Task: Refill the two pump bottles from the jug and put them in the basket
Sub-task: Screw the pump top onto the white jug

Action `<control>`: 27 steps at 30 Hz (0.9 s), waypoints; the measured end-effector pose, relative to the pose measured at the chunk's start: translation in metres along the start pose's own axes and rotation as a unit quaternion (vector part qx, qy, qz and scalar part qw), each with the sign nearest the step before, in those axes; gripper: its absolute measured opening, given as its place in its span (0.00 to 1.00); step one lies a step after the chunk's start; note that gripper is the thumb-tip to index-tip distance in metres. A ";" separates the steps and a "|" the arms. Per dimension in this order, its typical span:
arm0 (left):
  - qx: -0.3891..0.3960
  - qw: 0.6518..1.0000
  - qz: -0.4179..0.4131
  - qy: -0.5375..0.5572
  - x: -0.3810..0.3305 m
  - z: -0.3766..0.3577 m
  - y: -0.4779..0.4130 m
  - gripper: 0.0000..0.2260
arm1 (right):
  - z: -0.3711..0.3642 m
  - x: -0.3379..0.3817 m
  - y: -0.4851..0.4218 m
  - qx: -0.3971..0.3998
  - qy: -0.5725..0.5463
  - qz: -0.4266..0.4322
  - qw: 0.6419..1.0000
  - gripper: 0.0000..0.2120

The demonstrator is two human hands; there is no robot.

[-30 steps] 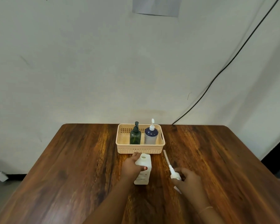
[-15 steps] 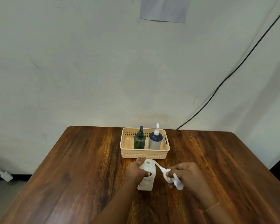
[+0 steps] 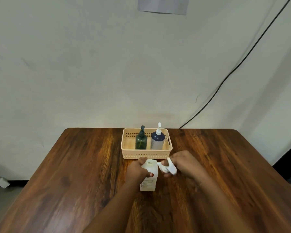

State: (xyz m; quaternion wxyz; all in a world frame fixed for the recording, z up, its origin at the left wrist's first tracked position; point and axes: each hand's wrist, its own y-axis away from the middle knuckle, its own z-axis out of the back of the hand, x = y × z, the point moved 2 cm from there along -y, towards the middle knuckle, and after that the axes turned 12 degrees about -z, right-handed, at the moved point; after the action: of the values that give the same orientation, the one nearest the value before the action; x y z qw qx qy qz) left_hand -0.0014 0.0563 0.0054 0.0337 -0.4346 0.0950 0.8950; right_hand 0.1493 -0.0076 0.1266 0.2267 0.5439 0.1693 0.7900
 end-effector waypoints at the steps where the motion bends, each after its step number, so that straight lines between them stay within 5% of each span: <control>1: 0.001 1.000 0.002 0.001 -0.001 0.001 0.000 0.35 | -0.003 0.006 -0.008 0.016 -0.031 -0.021 0.999 0.05; 6: 0.007 1.000 0.004 0.013 -0.002 0.002 0.001 0.33 | -0.026 0.021 -0.043 0.118 -0.157 -0.105 0.975 0.13; 13: 0.001 1.000 -0.003 0.005 -0.008 0.007 0.003 0.31 | -0.045 0.004 -0.079 0.080 -0.154 -0.131 0.976 0.14; 20: 0.003 1.000 -0.002 0.007 -0.008 0.007 0.001 0.32 | -0.047 -0.014 -0.088 0.036 0.024 -0.003 0.999 0.20; 27: 0.008 1.000 -0.007 0.007 -0.007 0.008 0.000 0.32 | -0.060 -0.039 -0.090 -0.108 0.066 0.122 0.985 0.17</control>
State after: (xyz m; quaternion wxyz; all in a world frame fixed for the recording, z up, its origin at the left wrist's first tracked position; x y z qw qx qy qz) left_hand -0.0029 0.0584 0.0159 0.0427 -0.4414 0.0990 0.8908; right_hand 0.1204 0.0452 0.0288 0.1745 0.4796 0.0305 0.8594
